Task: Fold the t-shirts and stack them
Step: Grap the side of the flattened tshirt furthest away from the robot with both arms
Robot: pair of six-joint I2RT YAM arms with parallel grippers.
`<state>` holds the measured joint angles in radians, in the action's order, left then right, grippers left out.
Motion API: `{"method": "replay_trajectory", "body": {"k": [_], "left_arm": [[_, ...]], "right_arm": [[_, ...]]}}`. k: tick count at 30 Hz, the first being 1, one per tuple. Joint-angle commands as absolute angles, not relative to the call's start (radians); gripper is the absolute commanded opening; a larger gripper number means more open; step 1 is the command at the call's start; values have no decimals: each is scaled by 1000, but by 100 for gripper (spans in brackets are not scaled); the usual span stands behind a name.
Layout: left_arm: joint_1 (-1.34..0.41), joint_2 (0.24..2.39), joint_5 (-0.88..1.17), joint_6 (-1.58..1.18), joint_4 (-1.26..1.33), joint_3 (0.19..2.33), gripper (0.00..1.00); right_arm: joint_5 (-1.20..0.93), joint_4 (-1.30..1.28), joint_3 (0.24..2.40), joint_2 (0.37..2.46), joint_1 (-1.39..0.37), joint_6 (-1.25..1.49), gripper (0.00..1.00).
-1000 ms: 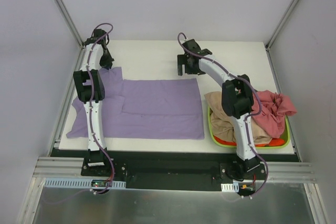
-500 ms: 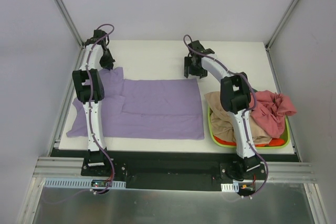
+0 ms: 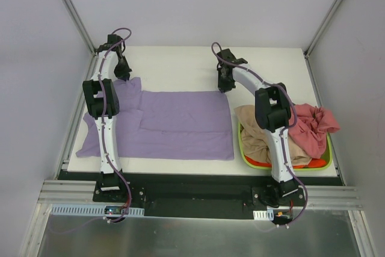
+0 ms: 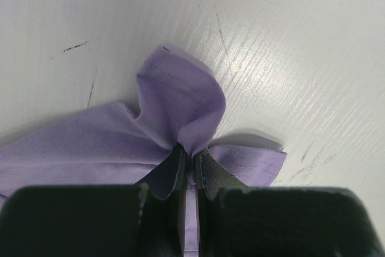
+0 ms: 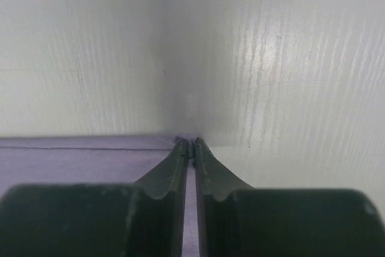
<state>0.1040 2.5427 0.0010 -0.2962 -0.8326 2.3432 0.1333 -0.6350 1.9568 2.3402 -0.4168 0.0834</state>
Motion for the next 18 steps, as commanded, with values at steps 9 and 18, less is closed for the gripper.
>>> {"method": "replay_trajectory", "body": {"k": [9,18], "left_arm": [[95,2372,70,-284,-847,2287,0],[84,2143,28,-293,-824,2001,0]], "right_arm": [[78,-572,1875,2182,-454,-20,0],[31,-517,1678,1996,-495,-69,0]]}}
